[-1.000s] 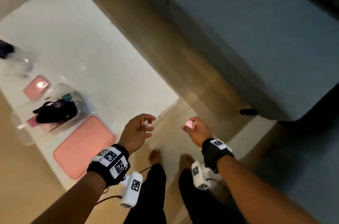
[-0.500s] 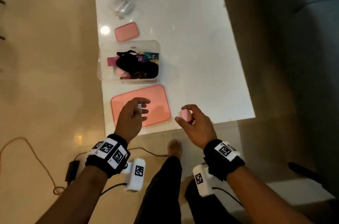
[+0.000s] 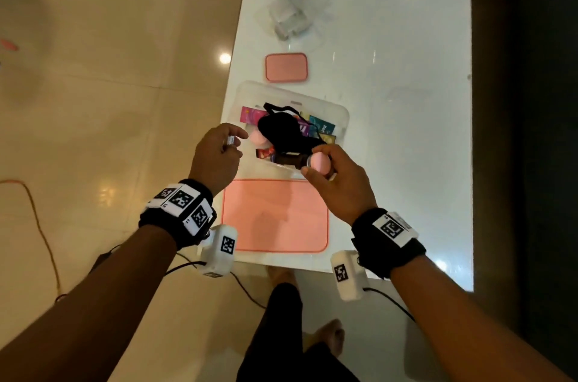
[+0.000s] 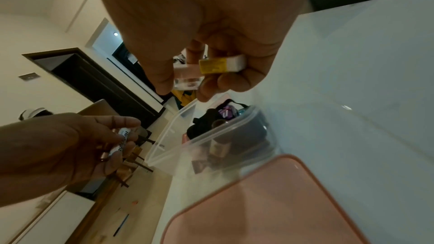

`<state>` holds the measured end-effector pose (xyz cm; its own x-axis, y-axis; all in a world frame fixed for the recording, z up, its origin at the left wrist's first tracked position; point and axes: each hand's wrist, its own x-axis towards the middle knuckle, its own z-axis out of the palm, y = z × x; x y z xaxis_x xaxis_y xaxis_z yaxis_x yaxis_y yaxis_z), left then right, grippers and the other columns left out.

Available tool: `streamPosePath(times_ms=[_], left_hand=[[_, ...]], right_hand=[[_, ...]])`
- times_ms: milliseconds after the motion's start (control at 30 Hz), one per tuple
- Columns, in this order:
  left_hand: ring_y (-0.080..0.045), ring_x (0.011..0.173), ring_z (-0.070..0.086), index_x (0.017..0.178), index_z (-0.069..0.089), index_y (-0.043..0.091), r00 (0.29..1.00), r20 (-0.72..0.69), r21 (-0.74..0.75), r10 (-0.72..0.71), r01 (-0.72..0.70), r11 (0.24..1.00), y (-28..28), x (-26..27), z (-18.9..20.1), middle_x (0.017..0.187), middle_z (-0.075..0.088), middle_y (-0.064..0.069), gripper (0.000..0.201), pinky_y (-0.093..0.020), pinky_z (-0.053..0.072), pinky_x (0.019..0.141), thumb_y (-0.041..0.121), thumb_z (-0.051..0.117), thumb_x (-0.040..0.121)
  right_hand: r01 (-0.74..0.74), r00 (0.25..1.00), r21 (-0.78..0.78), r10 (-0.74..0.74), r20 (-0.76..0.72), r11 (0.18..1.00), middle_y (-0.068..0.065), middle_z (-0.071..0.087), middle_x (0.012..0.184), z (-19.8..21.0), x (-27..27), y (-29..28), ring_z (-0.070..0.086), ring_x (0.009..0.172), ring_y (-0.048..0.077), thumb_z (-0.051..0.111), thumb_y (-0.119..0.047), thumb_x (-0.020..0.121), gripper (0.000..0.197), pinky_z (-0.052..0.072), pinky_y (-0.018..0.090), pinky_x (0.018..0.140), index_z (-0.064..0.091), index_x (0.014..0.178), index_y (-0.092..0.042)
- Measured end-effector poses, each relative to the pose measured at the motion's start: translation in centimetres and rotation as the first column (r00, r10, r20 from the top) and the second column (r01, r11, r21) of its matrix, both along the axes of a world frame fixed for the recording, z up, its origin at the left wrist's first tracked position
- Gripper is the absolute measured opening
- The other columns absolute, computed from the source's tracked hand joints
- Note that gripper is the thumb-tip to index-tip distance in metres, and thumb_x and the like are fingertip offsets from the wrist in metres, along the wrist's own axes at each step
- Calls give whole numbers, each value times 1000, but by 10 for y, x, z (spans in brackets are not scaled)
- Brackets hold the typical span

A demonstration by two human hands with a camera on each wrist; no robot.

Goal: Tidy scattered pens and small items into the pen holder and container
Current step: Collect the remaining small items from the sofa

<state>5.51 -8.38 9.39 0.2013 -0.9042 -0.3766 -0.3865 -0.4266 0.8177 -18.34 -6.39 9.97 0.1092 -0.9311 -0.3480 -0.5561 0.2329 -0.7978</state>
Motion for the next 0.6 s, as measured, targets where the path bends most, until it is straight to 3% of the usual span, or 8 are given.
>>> streamPosePath(times_ms=[133,167,233,267,333,433,500,600], left_hand=[[-36,76,56,92,60,18,995,76,-1,71,-71,997,-12,15,-14,94,59,-18,34,-38,44,63,-6,37,84],[-37,75,56,93,59,16,992,95,-17,78,-77,997,-14,19,-19,94,59,-19,33,-40,45,62,-7,38,84],[-32,74,54,95,59,16,990,123,-30,75,-72,997,-16,26,-25,92,59,-18,35,-43,46,65,-10,39,82],[-28,76,53,96,59,16,989,128,-20,72,-70,997,-16,29,-28,92,58,-16,37,-42,45,66,-10,39,81],[-27,83,53,101,60,14,990,123,-7,66,-66,998,-14,33,-34,94,57,-15,37,-42,47,73,-6,37,80],[-28,91,54,107,61,14,993,115,5,35,-36,999,-10,35,-40,96,56,-14,41,-46,49,84,5,35,76],[-25,91,54,108,62,16,992,124,36,18,-23,999,-10,37,-42,99,57,-14,40,-46,49,88,0,37,82],[-23,89,54,110,64,16,990,140,67,4,-14,998,-8,36,-40,101,55,-13,42,-42,48,90,-6,37,86]], right_hand=[[-126,992,-18,126,-1,992,-15,62,87,0,44,-52,63,72,7,63,-42,89,31,53,26,71,51,115,-31],[-153,988,-1,153,5,988,-12,63,87,-5,57,-66,65,71,9,62,-41,89,30,55,31,71,50,115,-32],[-227,972,34,229,-55,973,-3,66,98,-18,80,-89,67,81,20,62,-42,87,33,55,38,75,49,116,-33],[-289,948,53,294,-120,956,0,65,104,-26,89,-99,65,89,23,62,-43,86,35,51,35,75,49,117,-31],[-417,869,121,434,-235,901,1,64,112,-41,106,-110,61,99,25,62,-47,85,41,44,29,76,50,121,-30],[-518,758,190,551,-349,834,0,62,122,-58,120,-115,59,109,24,60,-54,85,49,48,34,88,50,128,-34],[-552,727,229,598,-339,801,0,59,130,-64,121,-115,57,117,23,59,-55,85,52,47,36,96,50,131,-33],[-561,739,227,605,-295,796,2,59,129,-64,115,-115,58,113,22,60,-46,88,46,47,35,96,52,131,-31]])
